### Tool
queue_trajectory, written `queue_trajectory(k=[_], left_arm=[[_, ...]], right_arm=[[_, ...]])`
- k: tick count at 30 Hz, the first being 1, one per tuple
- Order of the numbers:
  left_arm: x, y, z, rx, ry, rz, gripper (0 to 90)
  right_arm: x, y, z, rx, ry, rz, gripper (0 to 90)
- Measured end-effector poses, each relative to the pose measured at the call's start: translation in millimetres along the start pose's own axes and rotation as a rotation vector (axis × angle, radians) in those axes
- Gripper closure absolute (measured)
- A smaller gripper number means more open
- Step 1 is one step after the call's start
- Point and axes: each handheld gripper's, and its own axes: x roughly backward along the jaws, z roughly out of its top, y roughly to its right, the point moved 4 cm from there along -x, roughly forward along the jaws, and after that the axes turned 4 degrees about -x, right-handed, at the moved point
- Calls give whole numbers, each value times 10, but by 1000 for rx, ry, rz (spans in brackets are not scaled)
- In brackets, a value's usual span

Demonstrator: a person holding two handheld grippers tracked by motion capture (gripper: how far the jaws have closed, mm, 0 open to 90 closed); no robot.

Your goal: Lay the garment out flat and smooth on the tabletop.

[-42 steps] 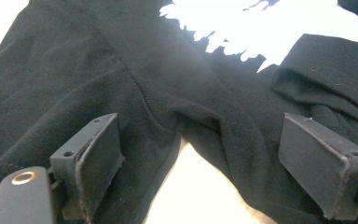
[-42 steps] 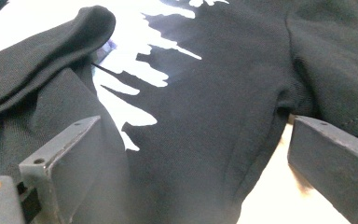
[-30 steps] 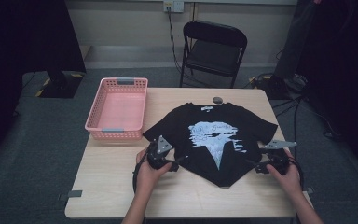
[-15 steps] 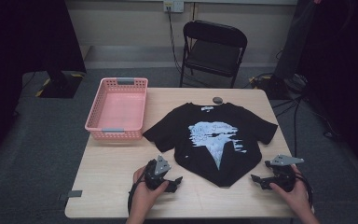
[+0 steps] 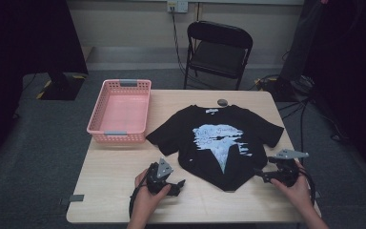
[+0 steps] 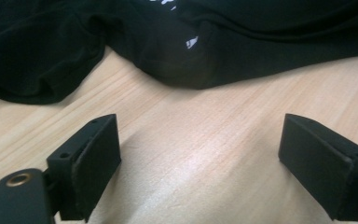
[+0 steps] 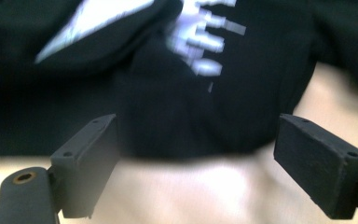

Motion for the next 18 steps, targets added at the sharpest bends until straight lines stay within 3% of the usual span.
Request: queue_trajectory(k=[3, 7, 10, 14, 18], left_arm=[[-3, -6, 0, 0, 0, -1, 110], [-3, -6, 0, 1, -1, -1, 110], [-4, -6, 0, 1, 0, -1, 109], [-4, -6, 0, 0, 0, -1, 109], [-4, -6, 0, 0, 0, -1, 109]], right_arm=[[-77, 27, 181, -20, 21, -3, 164], [-193, 42, 405, -10, 48, -13, 247], [-286, 62, 540, -31, 71, -2, 333], [-402, 48, 680, 2, 87, -18, 457], [-543, 8, 760, -30, 80, 21, 535]])
